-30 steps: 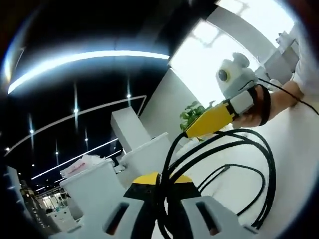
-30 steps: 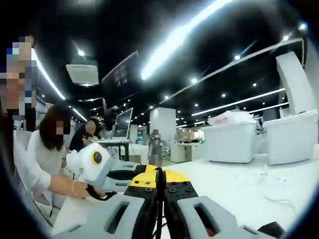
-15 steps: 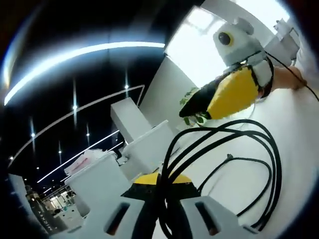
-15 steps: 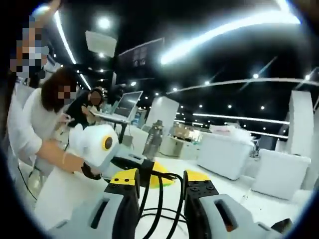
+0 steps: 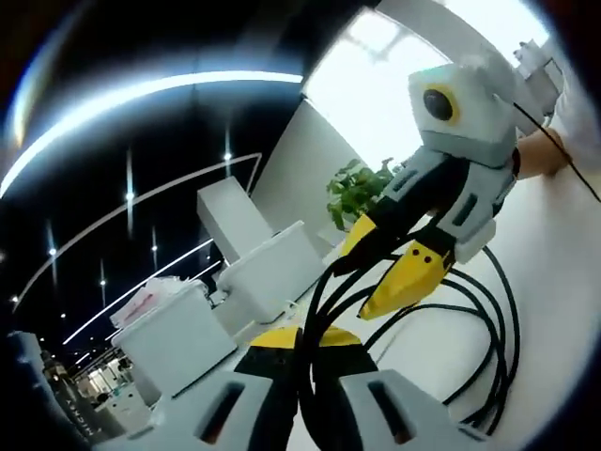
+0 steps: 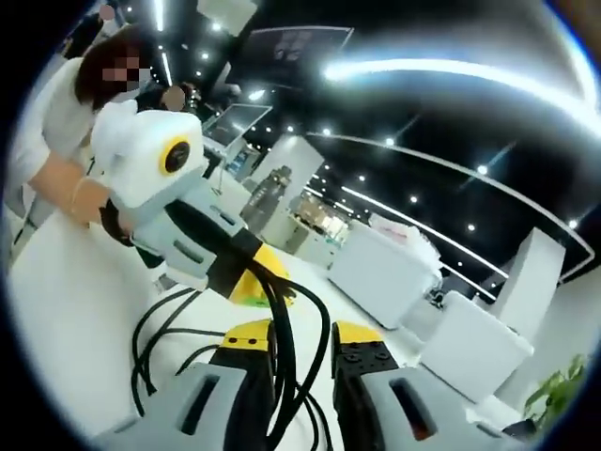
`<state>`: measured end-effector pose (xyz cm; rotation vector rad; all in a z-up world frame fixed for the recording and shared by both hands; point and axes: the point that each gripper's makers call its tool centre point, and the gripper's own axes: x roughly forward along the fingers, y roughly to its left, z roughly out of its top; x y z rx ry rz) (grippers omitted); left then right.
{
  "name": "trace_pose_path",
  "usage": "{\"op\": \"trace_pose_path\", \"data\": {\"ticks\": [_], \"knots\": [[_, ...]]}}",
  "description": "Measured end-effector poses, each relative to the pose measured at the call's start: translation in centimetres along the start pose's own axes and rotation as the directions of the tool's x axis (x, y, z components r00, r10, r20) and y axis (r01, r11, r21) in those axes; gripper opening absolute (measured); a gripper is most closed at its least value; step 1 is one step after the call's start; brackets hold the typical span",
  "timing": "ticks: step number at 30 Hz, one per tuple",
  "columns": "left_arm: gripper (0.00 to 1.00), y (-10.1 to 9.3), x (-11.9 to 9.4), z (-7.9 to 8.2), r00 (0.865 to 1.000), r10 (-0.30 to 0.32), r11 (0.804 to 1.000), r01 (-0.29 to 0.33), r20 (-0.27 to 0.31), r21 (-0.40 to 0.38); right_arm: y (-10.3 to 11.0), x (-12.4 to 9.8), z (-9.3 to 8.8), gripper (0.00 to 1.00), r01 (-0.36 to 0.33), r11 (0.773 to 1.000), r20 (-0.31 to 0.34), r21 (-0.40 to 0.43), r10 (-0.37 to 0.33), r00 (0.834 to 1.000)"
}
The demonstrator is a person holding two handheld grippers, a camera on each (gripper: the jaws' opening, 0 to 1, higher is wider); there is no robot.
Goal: Coil the Type-C to USB data cable on the desktop and secure it with Velcro straps.
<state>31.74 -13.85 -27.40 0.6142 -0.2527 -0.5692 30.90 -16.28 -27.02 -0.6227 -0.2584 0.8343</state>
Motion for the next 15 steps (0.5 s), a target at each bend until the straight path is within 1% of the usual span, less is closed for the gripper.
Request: {"op": "trace_pose_path", "data": {"ticks": [3,6,8,9,10,12,13,14,15], "knots": [[0.05,-0.13,0.08,-0.19,1.0,-0.016,0.999,0.016,0.0,-0.038,-0.34,0.08,-0.15,0.22,0.006,1.0,-0.003,-0.026,-0.006,1.0],[0.05,-0.26,0.13,-0.55,1.0,-0.02,0.998,0.019,-0.014,-0.062,-0.92,0.09,-0.45,0.27,0.03,0.998,-0.014,-0.046,-0.031,0.999],[0.05,-0.41,0.18,-0.77,0.999,-0.028,0.995,0.025,-0.024,-0.095,-1.02,0.15,-0.51,0.24,0.039,0.994,-0.012,-0.098,-0.04,0.999],[0.05,-0.5,0.18,-0.77,0.999,-0.032,0.993,0.029,-0.025,-0.112,-0.63,0.05,-0.6,0.22,0.037,0.989,-0.016,-0.143,-0.039,0.999],[0.05,-0.56,0.16,-0.76,0.999,-0.034,0.992,0.03,-0.025,-0.121,-0.47,0.05,-0.52,0.18,0.038,0.981,-0.015,-0.192,-0.041,0.999],[0.05,-0.63,0.18,-0.83,0.999,-0.035,0.991,0.03,-0.03,-0.129,-0.14,0.03,-0.35,0.15,0.045,0.954,-0.016,-0.297,-0.052,0.999],[0.05,-0.62,0.17,-0.91,0.999,-0.035,0.991,0.03,-0.035,-0.128,-0.09,0.03,-0.39,0.14,0.048,0.944,-0.018,-0.325,-0.057,0.998],[0.05,-0.61,0.15,-0.96,0.999,-0.036,0.991,0.031,-0.037,-0.128,-0.06,0.04,-0.48,0.13,0.044,0.952,-0.018,-0.303,-0.052,0.998],[0.05,-0.59,0.16,-1.0,0.999,-0.038,0.991,0.032,-0.037,-0.131,-0.23,0.04,-0.57,0.11,0.041,0.954,-0.021,-0.297,-0.05,0.999]]}}
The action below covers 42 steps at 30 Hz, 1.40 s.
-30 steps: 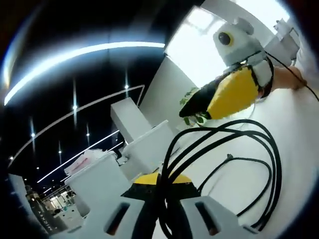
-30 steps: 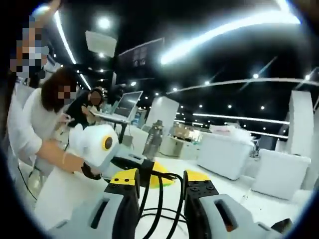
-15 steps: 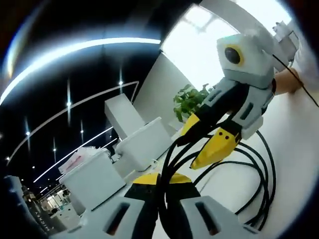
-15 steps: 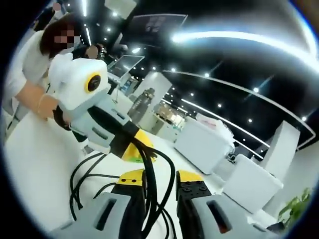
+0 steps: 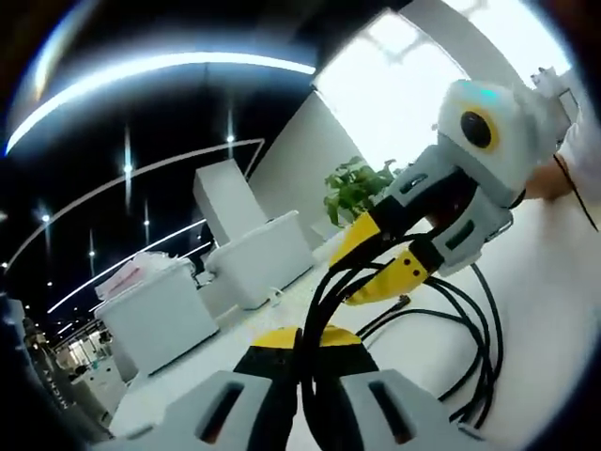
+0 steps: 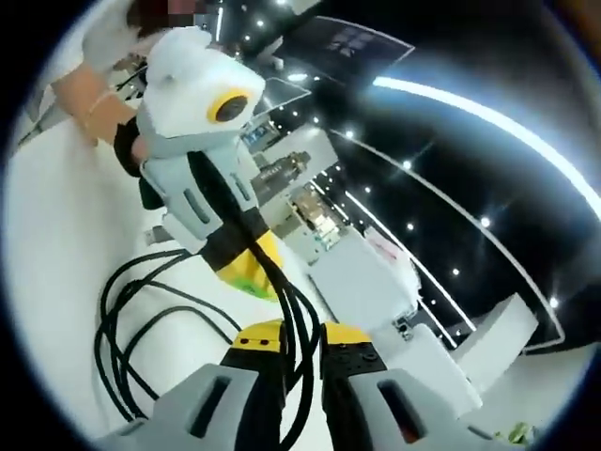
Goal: Coil the Type-C to USB data cable on the desktop and secure it with Velcro straps.
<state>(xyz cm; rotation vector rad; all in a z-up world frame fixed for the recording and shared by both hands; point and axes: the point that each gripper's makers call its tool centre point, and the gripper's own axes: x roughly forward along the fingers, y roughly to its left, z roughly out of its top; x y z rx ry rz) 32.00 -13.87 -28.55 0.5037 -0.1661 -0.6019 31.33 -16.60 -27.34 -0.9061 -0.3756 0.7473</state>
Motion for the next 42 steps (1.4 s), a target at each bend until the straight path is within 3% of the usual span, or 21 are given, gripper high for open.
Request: {"op": "trace_pose_path", "data": {"ticks": [4,7,11,13,16,24,29,31,33,36,38,41,42], "knots": [[0.06,-0.3,0.0,0.1,1.0,-0.016,1.0,0.016,0.008,-0.016,-0.1,0.1,-1.1,0.08,-0.036,0.989,-0.02,0.144,0.04,0.999],[0.06,-0.6,0.0,0.3,0.999,-0.028,1.0,0.028,0.016,-0.01,-0.3,0.2,-1.6,0.06,-0.052,0.98,-0.019,0.194,0.057,0.998],[0.07,-0.8,0.1,0.3,0.999,-0.041,0.999,0.041,0.026,-0.013,-0.2,0.1,-1.9,0.05,-0.074,0.972,-0.02,0.222,0.08,0.997],[0.09,-1.4,0.1,0.3,0.995,-0.089,0.994,0.092,0.055,-0.057,-0.1,0.1,-2.1,0.04,-0.077,0.975,-0.026,0.21,0.085,0.996],[0.13,-1.5,0.2,0.0,0.993,-0.107,0.99,0.111,0.053,-0.087,0.1,0.1,-2.4,0.04,-0.09,0.977,-0.026,0.193,0.097,0.995],[0.1,-1.6,0.2,-0.5,0.996,-0.089,0.996,0.09,0.022,-0.02,0.7,0.0,-2.4,0.04,-0.133,0.952,0.005,0.274,0.137,0.991],[0.06,-1.1,0.2,-0.7,0.998,-0.063,0.997,0.062,0.003,0.041,1.1,0.3,-2.3,0.06,-0.164,0.865,0.05,0.474,0.159,0.986],[0.05,-1.1,0.2,-0.7,0.998,-0.057,0.997,0.057,0.003,0.053,1.1,0.3,-2.2,0.09,-0.154,0.838,0.06,0.523,0.144,0.988],[0.04,-0.8,0.1,-0.8,0.999,-0.048,0.997,0.048,-0.008,0.06,1.1,0.3,-2.1,0.14,-0.159,0.833,0.063,0.531,0.148,0.987],[0.04,-0.2,0.0,-1.1,0.999,-0.04,0.998,0.041,-0.016,0.048,1.1,0.0,-0.8,0.2,-0.19,0.775,0.125,0.603,0.144,0.982],[0.04,-0.2,-0.1,-1.1,0.999,-0.037,0.998,0.037,-0.017,0.043,1.0,-0.3,0.4,0.22,-0.249,0.705,0.196,0.664,0.157,0.968],[0.04,0.0,-0.1,-0.9,0.999,-0.032,0.998,0.032,-0.011,0.047,0.0,-0.7,1.1,0.21,-0.315,0.536,0.283,0.784,0.144,0.948],[0.04,0.0,-0.1,-0.9,0.999,-0.032,0.998,0.033,-0.01,0.047,-0.9,-0.7,1.2,0.18,-0.322,0.493,0.31,0.808,0.109,0.944]]}}
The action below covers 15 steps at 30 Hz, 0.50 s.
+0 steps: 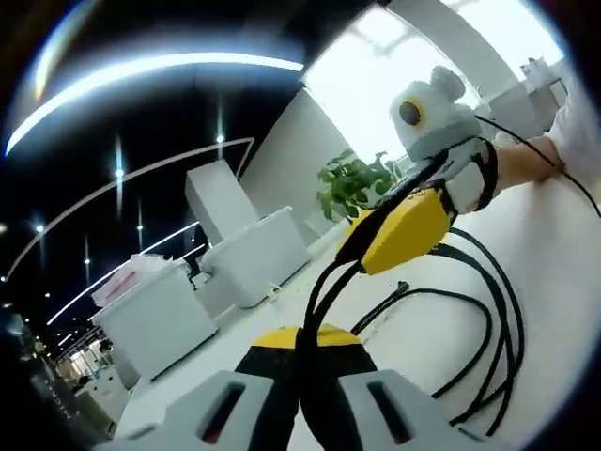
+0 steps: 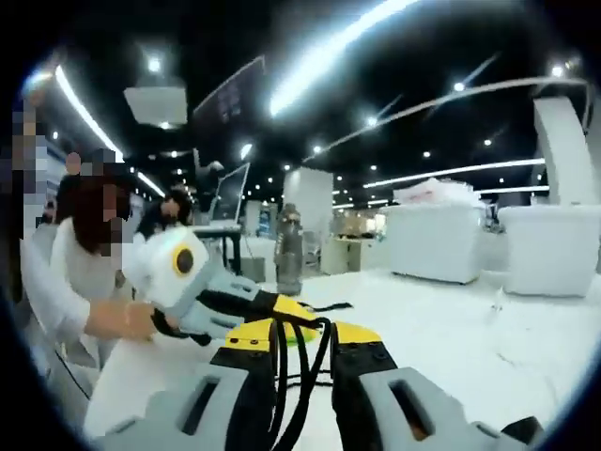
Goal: Coil the Type-C to USB data cable on the desktop and secure it with Velcro straps.
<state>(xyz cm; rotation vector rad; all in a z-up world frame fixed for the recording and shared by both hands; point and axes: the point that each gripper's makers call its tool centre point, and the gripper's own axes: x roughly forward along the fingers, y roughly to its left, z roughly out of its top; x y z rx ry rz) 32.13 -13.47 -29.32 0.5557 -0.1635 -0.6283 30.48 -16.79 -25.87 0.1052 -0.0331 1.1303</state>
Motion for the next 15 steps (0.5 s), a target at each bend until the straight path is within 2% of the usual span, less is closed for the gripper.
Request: {"op": "trace_pose_path", "data": {"ticks": [2,3,4,5,6,7,8,12,15], "knots": [[0.04,0.0,0.1,-0.4,1.0,0.001,1.0,-0.001,-0.021,0.021,-0.7,-0.7,2.0,0.15,-0.013,0.994,0.096,0.108,0.003,0.995],[0.04,0.0,0.1,-0.5,1.0,0.002,1.0,-0.001,-0.024,0.023,-1.5,-1.1,2.9,0.15,-0.011,0.987,0.125,0.159,-0.009,0.992],[0.04,0.0,0.1,-0.5,1.0,0.003,1.0,-0.002,-0.025,0.022,-2.1,-1.4,3.0,0.15,0.002,0.987,0.118,0.162,-0.022,0.993],[0.04,0.1,0.2,-0.3,1.0,0.002,1.0,-0.002,-0.022,0.021,-3.3,-1.7,2.6,0.15,0.05,0.994,0.07,0.101,-0.058,0.996],[0.04,0.1,0.1,-0.2,1.0,0.003,1.0,-0.003,-0.019,0.023,-3.6,-1.7,2.5,0.16,0.062,0.995,0.057,0.08,-0.066,0.996],[0.04,0.2,0.0,0.2,1.0,0.013,0.999,-0.013,-0.01,0.04,-4.9,-1.9,1.2,0.18,0.116,0.993,-0.013,-0.015,-0.116,0.993],[0.04,0.4,-0.1,0.6,1.0,0.02,0.998,-0.019,-0.003,0.055,-5.6,-1.9,0.2,0.2,0.143,0.988,-0.052,-0.053,-0.146,0.988],[0.04,0.7,-0.5,1.6,0.999,0.04,0.994,-0.042,0.026,0.101,-7.4,-1.5,-4.2,0.22,0.178,0.982,-0.188,-0.058,-0.186,0.964],[0.04,1.0,-0.9,2.3,0.998,0.051,0.99,-0.056,0.047,0.13,-7.6,-1.2,-6.2,0.22,0.177,0.981,-0.233,-0.08,-0.191,0.953]]}}
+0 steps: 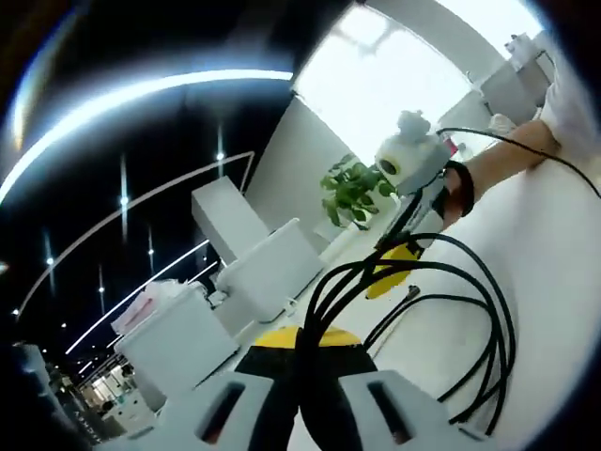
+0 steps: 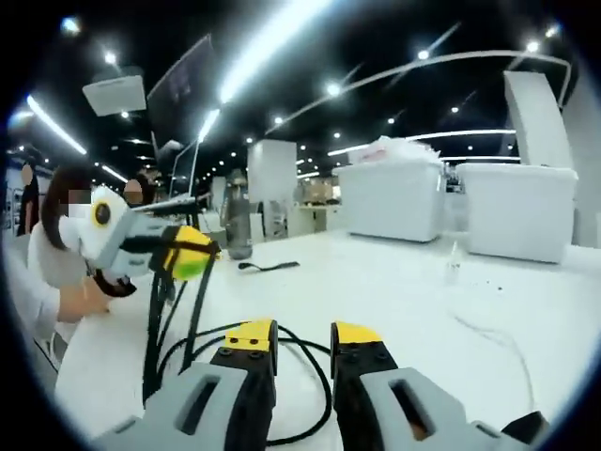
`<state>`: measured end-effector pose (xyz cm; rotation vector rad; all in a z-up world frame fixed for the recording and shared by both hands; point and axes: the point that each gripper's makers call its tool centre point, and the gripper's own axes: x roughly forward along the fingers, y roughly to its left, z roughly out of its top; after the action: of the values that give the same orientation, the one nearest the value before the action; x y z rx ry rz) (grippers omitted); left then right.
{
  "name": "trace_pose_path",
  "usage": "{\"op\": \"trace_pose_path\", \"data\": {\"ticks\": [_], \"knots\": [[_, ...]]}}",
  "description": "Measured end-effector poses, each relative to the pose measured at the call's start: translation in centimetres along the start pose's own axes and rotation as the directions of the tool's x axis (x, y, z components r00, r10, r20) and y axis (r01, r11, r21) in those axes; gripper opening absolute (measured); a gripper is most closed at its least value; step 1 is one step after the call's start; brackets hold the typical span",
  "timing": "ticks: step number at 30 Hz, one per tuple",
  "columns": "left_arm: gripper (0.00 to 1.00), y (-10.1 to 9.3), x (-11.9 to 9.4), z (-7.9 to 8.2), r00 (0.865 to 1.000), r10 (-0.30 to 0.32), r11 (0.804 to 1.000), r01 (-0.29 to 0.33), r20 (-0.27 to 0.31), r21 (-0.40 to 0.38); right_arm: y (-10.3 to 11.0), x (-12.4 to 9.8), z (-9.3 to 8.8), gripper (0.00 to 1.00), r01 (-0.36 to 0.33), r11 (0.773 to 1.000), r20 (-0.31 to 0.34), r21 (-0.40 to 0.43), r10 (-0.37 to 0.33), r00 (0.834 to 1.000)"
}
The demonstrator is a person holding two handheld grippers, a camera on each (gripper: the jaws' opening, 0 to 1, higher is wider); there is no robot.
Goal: Coil the Type-C to USB data cable on the desktop and secure it with Velcro straps.
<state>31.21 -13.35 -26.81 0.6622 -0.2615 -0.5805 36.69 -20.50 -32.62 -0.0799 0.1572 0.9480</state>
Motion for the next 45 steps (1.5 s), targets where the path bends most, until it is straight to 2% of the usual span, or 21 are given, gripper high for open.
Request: {"op": "trace_pose_path", "data": {"ticks": [4,7,11,13,19,24,30,33,37,45], "knots": [[0.04,0.0,-0.4,1.3,0.999,-0.003,1.0,0.002,0.041,0.026,0.2,0.8,-2.1,0.22,0.006,1.0,-0.063,-0.022,-0.007,0.998],[0.04,0.0,-0.7,2.3,0.997,0.003,0.999,-0.006,0.073,0.046,0.3,1.3,-2.9,0.22,0.009,0.999,-0.088,-0.053,-0.013,0.996],[0.04,0.0,-1.0,3.2,0.995,-0.004,0.999,-0.001,0.103,0.048,0.1,1.8,-3.3,0.2,0.023,0.997,-0.108,-0.07,-0.031,0.994],[0.04,-0.2,-1.1,3.6,0.992,-0.014,0.999,0.009,0.122,0.04,-0.2,1.9,-3.3,0.12,0.039,0.996,-0.107,-0.075,-0.047,0.993],[0.04,-0.1,-1.1,3.6,0.992,-0.013,1.0,0.01,0.126,0.027,-0.7,1.7,-3.4,0.06,0.055,0.99,-0.121,-0.13,-0.071,0.99],[0.04,0.4,-1.0,3.1,0.993,-0.006,1.0,0.007,0.114,-0.01,-1.2,1.1,-2.0,0.03,0.084,0.984,-0.091,-0.155,-0.099,0.991],[0.04,0.5,-0.5,1.8,0.997,-0.001,0.999,0.005,0.08,-0.052,-0.3,-0.5,1.9,0.02,0.105,0.976,0.039,-0.191,-0.099,0.994],[0.04,0.6,-0.3,1.3,0.998,0.015,0.999,-0.012,0.067,-0.031,0.5,-1.4,3.8,0.02,0.103,0.973,0.102,-0.208,-0.083,0.991],[0.04,0.9,-0.3,1.0,0.997,0.036,0.999,-0.035,0.065,-0.004,2.5,-2.2,5.8,0.02,0.056,0.968,0.164,-0.244,-0.015,0.986],[0.04,1.8,-0.3,0.0,0.995,0.098,0.992,-0.1,0.026,0.082,5.1,-2.3,6.3,0.02,-0.03,0.964,0.173,-0.264,0.078,0.982]]}}
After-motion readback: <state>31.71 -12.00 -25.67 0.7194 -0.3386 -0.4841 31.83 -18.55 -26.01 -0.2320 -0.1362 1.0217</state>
